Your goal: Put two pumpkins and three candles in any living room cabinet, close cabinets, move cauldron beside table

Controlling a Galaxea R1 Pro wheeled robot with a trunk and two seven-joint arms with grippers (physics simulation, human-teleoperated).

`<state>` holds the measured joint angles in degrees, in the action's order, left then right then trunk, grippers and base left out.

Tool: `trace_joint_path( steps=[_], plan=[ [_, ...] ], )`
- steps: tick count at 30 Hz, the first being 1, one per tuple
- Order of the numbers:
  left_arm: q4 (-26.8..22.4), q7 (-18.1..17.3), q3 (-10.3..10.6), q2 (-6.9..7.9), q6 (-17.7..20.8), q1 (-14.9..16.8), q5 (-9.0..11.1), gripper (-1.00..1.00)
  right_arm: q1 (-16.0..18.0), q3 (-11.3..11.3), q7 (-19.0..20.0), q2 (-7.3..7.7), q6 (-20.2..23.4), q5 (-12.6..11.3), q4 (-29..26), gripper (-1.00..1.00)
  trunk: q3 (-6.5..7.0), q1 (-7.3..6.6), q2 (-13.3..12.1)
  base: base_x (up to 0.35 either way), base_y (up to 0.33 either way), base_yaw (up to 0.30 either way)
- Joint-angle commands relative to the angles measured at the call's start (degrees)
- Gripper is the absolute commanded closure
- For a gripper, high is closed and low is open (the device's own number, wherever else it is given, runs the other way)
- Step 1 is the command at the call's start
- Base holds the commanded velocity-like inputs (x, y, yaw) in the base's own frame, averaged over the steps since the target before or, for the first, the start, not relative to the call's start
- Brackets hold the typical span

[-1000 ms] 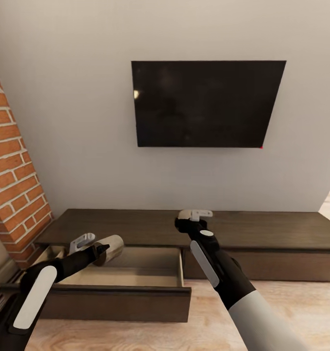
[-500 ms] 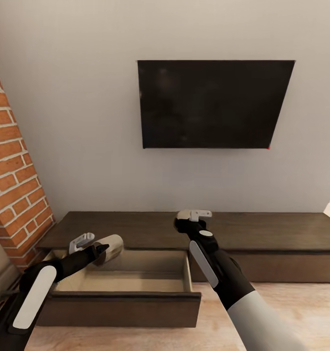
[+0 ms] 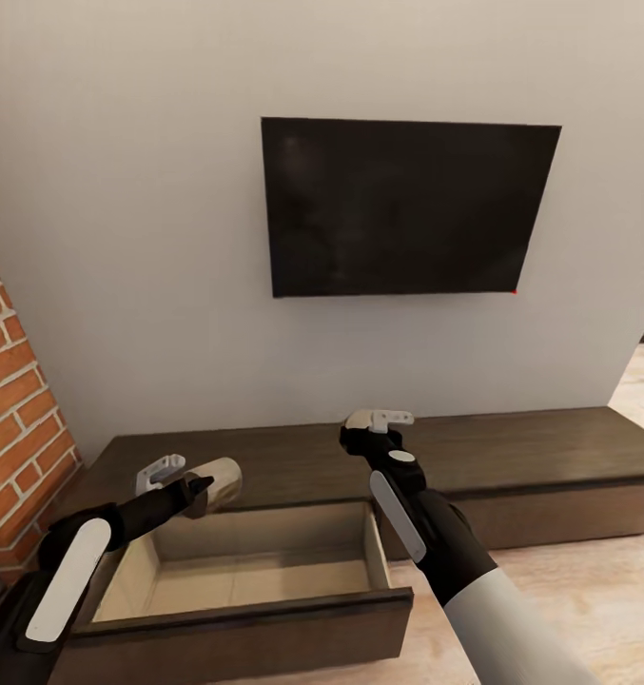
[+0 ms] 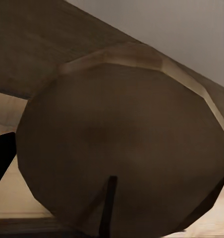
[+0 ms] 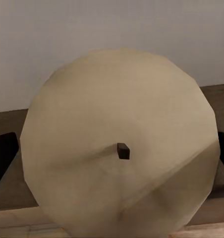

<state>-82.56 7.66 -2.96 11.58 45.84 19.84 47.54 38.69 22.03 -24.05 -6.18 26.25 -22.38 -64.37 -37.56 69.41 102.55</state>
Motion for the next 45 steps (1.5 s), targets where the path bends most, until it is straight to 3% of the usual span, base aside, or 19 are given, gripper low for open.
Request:
trace_joint_path(
  steps=[1, 8, 9, 11, 12, 16, 20, 25, 27, 30, 33, 34, 38, 41, 42, 45],
  plan=[
    [-0.1, 0.5, 0.0, 0.02, 0.2, 0.0, 0.6, 1.00, 0.1, 0.2, -0.5, -0.03, 0.1, -0.6, -0.1, 1.00, -0.04, 0.00, 0.0, 0.000, 0.289, -0.085],
    [0.1, 0.6, -0.2, 0.02, 0.1, 0.0, 0.9, 1.00, 0.1, 0.2, -0.5, -0.06, 0.2, -0.6, -0.1, 1.00, -0.03, 0.00, 0.0, -0.144, 0.199, -0.011],
    [4.0, 3.7, 0.1, -0.11, -5.0, 0.1, -2.3, 1.00, 0.1, 0.3, -0.2, -0.30, 0.1, -0.5, 0.2, 1.00, -0.03, 0.00, 0.0, -0.002, 0.002, 0.000],
    [6.7, 4.6, 0.2, -0.73, -6.7, 0.2, -3.5, 1.00, 0.1, 0.3, -0.2, -0.91, 0.2, -0.5, 0.9, 1.00, -0.03, 0.00, 0.0, -0.001, 0.001, 0.000],
    [9.7, 5.7, 0.2, -1.58, -7.5, 1.3, -5.5, 1.00, 0.1, 0.5, -0.1, -1.33, 0.3, -0.5, 2.5, 1.00, -0.03, 0.00, 0.0, 0.000, 0.000, 0.000],
    [16.4, 8.9, 0.3, -4.97, -7.6, 6.9, -13.7, 1.00, 0.1, 0.7, -0.1, -3.49, 0.6, -0.3, 5.4, 1.00, -0.03, 0.00, 0.0, 0.000, 0.000, 0.000],
    [24.3, 11.7, 0.3, -7.47, -7.4, 12.8, -17.4, 1.00, 0.3, 0.8, -0.3, -3.82, 0.6, -0.2, 9.3, 1.00, -0.03, 0.00, 0.0, 0.000, 0.000, 0.000],
    [34.7, 14.5, 0.3, -9.54, -7.4, 19.8, -18.5, 1.00, 1.3, 1.0, -0.3, -3.82, 0.7, -0.2, 13.0, 1.00, -0.03, 0.00, 0.0, 0.000, 0.000, 0.000],
    [37.9, 15.2, 0.4, -10.35, -7.2, 22.4, -18.7, 1.00, 3.6, 1.1, -0.3, -3.82, 0.7, -0.3, 16.4, 1.00, -0.03, 0.00, 0.0, 0.000, 0.000, 0.000],
    [39.1, 16.9, 0.4, -10.82, -4.6, 24.5, -18.7, 1.00, 8.1, 1.1, -0.1, -3.82, 0.7, -0.7, 22.7, 1.00, -0.03, 0.00, 0.0, 0.000, 0.000, 0.000],
    [39.4, 19.4, 0.4, -11.21, -0.1, 25.4, -18.7, 1.00, 9.4, 1.1, 0.0, -3.82, 0.6, -0.9, 24.6, 1.00, -0.03, 0.00, 0.0, 0.000, 0.000, 0.000],
    [39.5, 21.3, 0.4, -12.00, 4.9, 26.8, -18.7, 1.00, 9.9, 1.1, 0.1, -3.82, 0.6, -1.6, 25.9, 1.00, -0.03, 0.00, 0.0, 0.000, 0.000, 0.000],
    [39.5, 23.1, 0.4, -12.34, 9.6, 27.8, -18.7, 1.00, 10.2, 1.1, 1.2, -3.82, 0.7, -2.8, 29.4, 1.00, -0.03, 0.00, 0.0, 0.000, 0.000, 0.000],
    [39.5, 23.3, 0.4, -12.42, 10.0, 27.9, -18.7, 1.00, 10.2, 1.2, 3.3, -3.82, 0.8, -3.0, 29.7, 1.00, -0.03, 0.00, 0.0, 0.000, 0.000, 0.000],
    [39.5, 23.3, 0.2, -12.33, 9.8, 27.9, -18.6, 1.00, 10.1, 1.2, 4.4, -3.82, 1.7, -5.2, 30.0, 1.00, -0.03, 0.00, 0.0, 0.000, 0.000, 0.000],
    [39.6, 23.2, 0.2, -12.24, 9.5, 27.8, -18.5, 1.00, 10.0, 1.3, 5.7, -3.82, 2.3, -6.6, 30.0, 1.00, -0.03, 0.00, 0.0, 0.000, 0.000, 0.000]
  ],
)
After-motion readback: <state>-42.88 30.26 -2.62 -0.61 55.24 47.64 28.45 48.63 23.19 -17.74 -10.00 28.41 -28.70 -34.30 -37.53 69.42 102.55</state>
